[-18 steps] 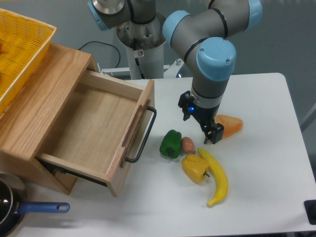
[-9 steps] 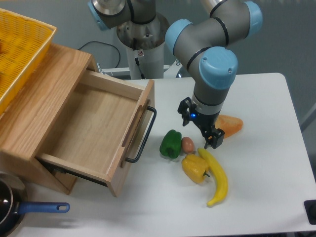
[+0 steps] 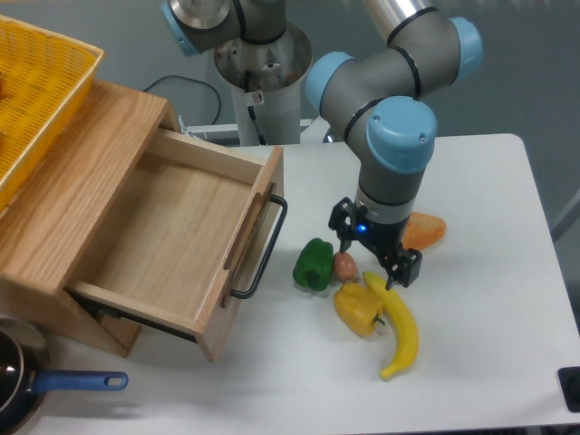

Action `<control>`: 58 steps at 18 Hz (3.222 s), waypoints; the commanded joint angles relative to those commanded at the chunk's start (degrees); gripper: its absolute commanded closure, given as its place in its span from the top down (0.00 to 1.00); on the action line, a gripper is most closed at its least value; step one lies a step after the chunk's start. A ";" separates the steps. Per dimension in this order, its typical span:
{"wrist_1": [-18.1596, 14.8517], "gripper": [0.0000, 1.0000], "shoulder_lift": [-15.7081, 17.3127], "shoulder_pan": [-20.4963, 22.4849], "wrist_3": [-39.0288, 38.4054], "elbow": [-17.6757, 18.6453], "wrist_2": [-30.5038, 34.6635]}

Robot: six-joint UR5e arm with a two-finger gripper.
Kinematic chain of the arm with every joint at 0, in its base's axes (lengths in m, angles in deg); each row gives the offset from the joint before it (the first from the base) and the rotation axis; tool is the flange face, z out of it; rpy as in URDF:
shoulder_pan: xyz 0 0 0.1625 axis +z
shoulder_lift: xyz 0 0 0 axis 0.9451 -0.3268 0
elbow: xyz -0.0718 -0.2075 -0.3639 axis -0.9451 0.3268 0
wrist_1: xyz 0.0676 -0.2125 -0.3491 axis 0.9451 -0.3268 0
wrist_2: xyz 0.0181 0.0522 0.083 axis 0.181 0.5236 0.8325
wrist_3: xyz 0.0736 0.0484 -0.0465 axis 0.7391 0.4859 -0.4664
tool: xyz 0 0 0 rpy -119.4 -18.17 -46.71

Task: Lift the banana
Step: 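Move the gripper over the yellow banana's stem end, then lower the gripper around the banana and close on it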

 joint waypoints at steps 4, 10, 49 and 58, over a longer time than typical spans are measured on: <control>0.88 1.00 -2.82 2.02 -7.92 -1.76 -0.70; 2.55 1.00 -5.89 2.63 -14.96 -2.47 -0.70; 9.67 1.00 -14.60 1.41 -19.89 -3.34 5.98; 10.64 1.00 -15.13 1.41 -19.71 -3.17 5.98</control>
